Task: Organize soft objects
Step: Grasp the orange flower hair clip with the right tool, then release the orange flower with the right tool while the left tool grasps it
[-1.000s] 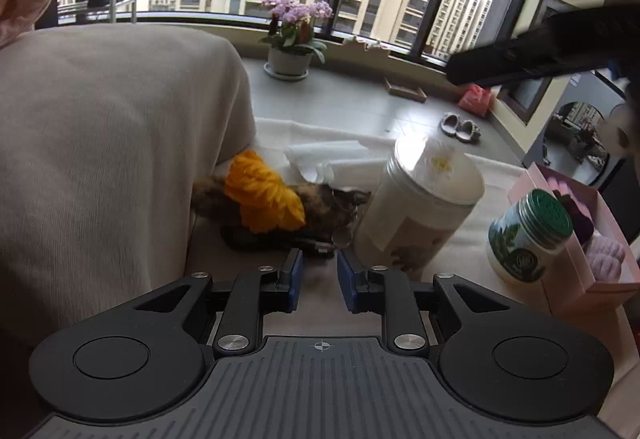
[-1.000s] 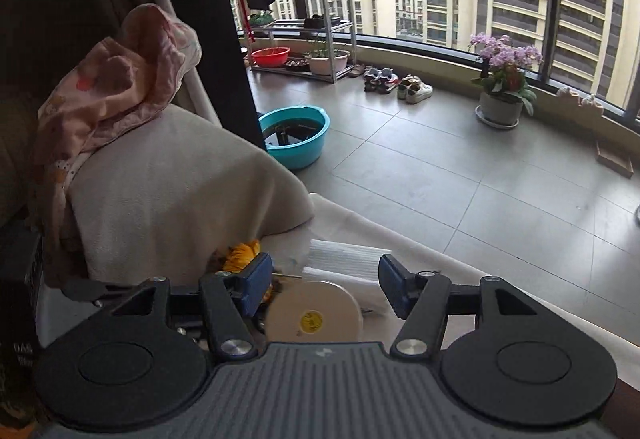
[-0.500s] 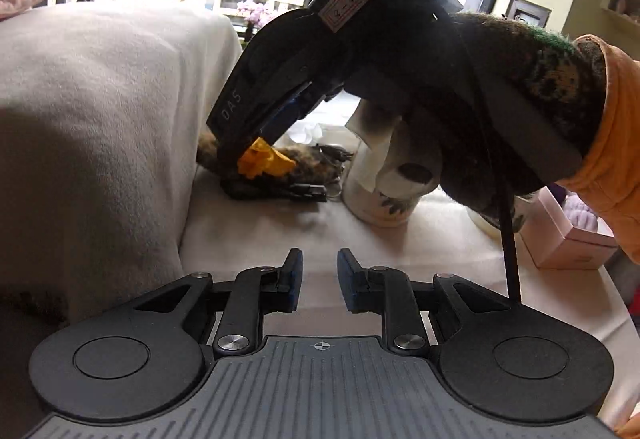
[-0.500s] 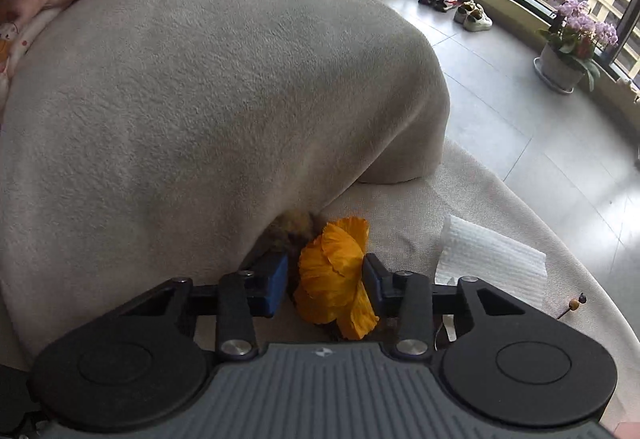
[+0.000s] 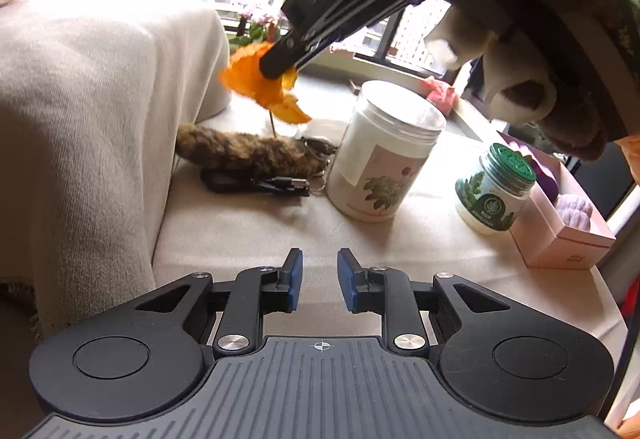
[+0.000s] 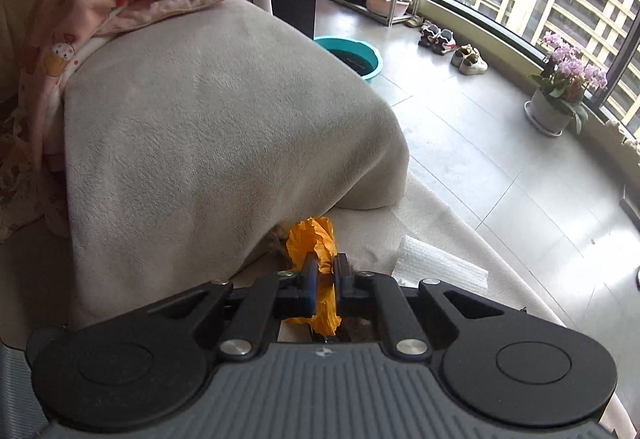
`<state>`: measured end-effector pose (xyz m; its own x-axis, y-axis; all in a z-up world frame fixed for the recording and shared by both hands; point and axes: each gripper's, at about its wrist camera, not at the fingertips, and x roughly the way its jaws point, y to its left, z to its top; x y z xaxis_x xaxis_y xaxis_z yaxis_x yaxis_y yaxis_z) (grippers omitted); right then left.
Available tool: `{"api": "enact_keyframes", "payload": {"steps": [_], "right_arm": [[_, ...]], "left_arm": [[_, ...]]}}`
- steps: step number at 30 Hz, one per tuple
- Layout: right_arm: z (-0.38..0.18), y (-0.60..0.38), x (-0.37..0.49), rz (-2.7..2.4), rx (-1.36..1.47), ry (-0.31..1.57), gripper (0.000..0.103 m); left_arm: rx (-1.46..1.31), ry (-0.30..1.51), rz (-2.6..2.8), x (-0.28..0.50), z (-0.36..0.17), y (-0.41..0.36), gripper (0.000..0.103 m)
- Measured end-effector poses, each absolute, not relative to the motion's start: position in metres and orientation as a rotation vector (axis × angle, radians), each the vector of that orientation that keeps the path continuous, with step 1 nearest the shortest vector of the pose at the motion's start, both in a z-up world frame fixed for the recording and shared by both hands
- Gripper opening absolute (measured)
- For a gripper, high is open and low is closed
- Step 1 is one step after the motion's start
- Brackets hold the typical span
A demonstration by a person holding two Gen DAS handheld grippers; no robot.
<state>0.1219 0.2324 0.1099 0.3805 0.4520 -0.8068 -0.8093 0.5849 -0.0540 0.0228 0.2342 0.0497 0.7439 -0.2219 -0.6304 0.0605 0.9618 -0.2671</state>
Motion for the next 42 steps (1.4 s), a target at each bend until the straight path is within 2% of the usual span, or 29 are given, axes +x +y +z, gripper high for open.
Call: {"api": "enact_keyframes", "payload": {"steps": [10, 20, 23, 25, 26, 27, 33, 42], "right_arm": [[0.143, 0.204, 0.130, 0.882, -0.376, 0.799, 0.007], [0.103, 0.214, 0.114, 0.958, -0.438, 0.881, 0.008], [0.100, 0.217, 0.114, 0.978, -0.407, 0.943, 0.015], [0.108, 0.211, 0.113, 0.976, -0.389, 0.911, 0.029], [0.113, 0.207, 0.113, 0.963, -0.384, 0.883, 0.040], [0.118, 0.203, 0.113, 0.953, -0.379, 0.862, 0.048], [0.137, 0.171, 0.133, 0.872, -0.338, 0.793, 0.049], [0.130, 0.106, 0.156, 0.792, -0.274, 0.766, 0.049]], "left_arm": [[-0.230, 0.712, -0.098, 0.030, 0.058, 0.233, 0.024], [-0.166, 0.732, -0.128, 0.022, 0.058, 0.222, 0.024], [-0.155, 0.729, -0.144, 0.015, 0.063, 0.223, 0.024], [-0.143, 0.724, -0.147, 0.011, 0.067, 0.223, 0.024], [-0.134, 0.716, -0.152, 0.009, 0.070, 0.222, 0.024], [-0.125, 0.706, -0.156, 0.007, 0.073, 0.222, 0.024], [-0.024, 0.687, -0.115, 0.023, 0.094, 0.222, 0.024], [0.139, 0.903, -0.001, 0.088, 0.057, 0.216, 0.025]]}}
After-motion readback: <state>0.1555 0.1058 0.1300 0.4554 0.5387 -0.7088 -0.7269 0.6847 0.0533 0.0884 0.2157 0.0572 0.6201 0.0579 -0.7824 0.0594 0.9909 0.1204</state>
